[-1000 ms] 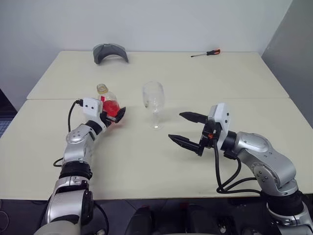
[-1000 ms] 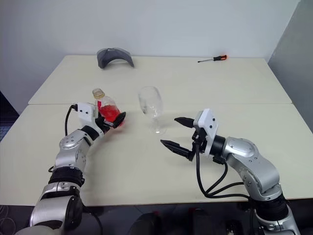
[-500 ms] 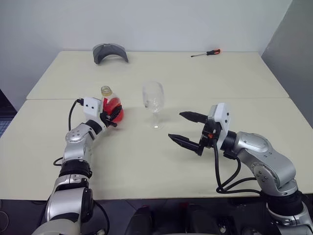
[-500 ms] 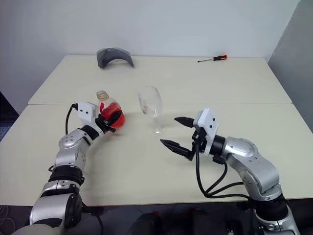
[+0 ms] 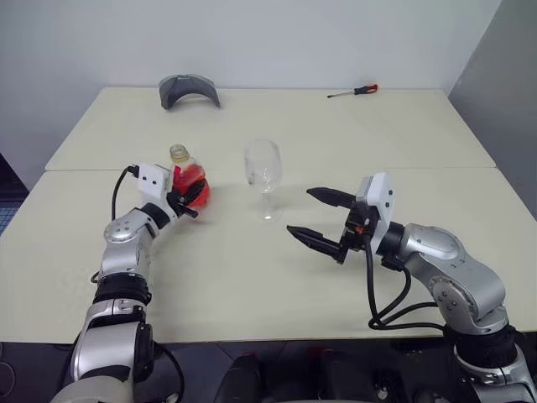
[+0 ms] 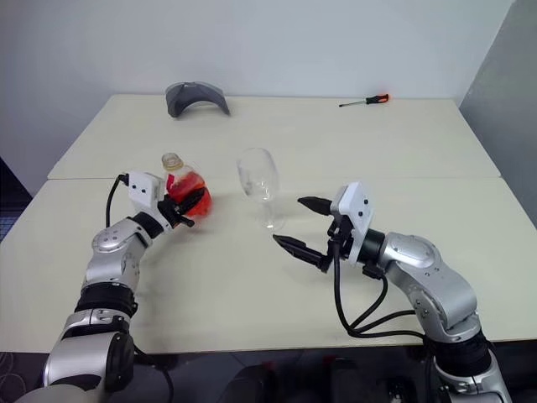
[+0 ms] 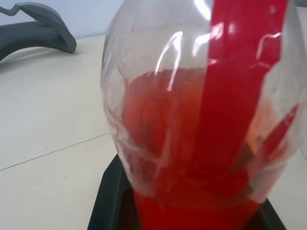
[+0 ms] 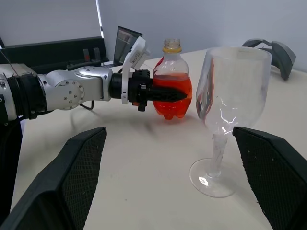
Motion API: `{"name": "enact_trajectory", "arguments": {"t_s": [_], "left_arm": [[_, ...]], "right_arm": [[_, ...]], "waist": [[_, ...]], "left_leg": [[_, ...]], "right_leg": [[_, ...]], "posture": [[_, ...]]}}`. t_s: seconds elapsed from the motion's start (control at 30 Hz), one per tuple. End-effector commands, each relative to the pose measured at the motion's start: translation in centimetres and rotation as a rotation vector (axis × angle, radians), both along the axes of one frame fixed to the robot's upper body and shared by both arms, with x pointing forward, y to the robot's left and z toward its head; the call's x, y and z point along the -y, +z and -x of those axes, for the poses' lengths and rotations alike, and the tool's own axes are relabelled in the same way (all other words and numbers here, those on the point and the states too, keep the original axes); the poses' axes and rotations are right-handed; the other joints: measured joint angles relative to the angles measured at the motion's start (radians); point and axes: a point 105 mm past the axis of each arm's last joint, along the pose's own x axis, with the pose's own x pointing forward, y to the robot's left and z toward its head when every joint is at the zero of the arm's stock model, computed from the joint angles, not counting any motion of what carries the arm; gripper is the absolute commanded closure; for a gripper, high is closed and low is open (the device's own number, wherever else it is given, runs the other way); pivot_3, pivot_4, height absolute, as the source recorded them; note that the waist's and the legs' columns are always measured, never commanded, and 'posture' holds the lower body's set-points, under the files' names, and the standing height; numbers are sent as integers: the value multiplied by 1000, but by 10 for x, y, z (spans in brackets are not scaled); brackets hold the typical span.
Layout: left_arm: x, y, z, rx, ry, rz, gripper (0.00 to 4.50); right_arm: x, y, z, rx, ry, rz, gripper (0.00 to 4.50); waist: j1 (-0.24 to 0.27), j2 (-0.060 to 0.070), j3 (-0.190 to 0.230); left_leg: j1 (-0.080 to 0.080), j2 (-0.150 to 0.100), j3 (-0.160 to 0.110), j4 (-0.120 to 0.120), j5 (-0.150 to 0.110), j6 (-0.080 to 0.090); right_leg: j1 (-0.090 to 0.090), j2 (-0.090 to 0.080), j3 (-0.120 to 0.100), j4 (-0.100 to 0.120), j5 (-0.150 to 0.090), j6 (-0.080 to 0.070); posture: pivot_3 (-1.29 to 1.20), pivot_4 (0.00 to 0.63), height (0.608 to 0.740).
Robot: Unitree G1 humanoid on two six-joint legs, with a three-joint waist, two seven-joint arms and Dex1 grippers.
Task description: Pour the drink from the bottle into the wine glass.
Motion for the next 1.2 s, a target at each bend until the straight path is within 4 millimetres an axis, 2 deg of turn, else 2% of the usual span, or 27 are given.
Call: {"name": "enact_trajectory", "arguments": {"t_s": [0.03,0.27,0.57,0.77,0.9,1.0,1.2], "left_arm": [[5,38,-3,108,-63,-96,3472],[8,62,-11,141,-109,-175,3475],[39,90,-18,246,-258,-398,3475],[45,104,-23,288,-282,-468,3475],[49,113,-25,318,-298,-523,3475],[51,119,-26,341,-300,-574,3475],[54,136,-28,393,-294,-661,3476]], "right_arm": [[-1,14,-1,38,0,-30,0],[0,26,-15,19,-48,-80,0],[-3,39,-30,55,-111,-80,0],[-7,45,-39,72,-141,-61,0],[-10,50,-41,85,-146,-54,0],[-12,53,-42,93,-142,-54,0],[-18,60,-43,108,-127,-76,0]], "waist": [[0,0,0],[0,0,0],[-1,-1,0],[-3,-1,0],[-5,-1,0],[-6,-1,0],[-6,-1,0]], "left_leg": [[0,0,0,0,0,0],[-1,-1,-1,1,0,0],[-2,-1,-1,1,0,0],[-3,-1,0,1,0,0],[-6,-1,2,1,1,0],[-17,-1,4,4,2,-3],[-17,-1,6,4,3,-3]], "right_leg": [[0,0,0,0,0,0],[0,0,-1,0,0,0],[-1,0,-1,1,0,0],[-3,0,0,1,0,0],[-7,0,1,2,0,0],[-21,0,3,11,0,0],[-23,0,5,14,0,0]], "posture": [[0,150,740],[0,150,740],[0,150,740],[0,150,740],[0,150,740],[0,150,740],[0,150,740]]}}
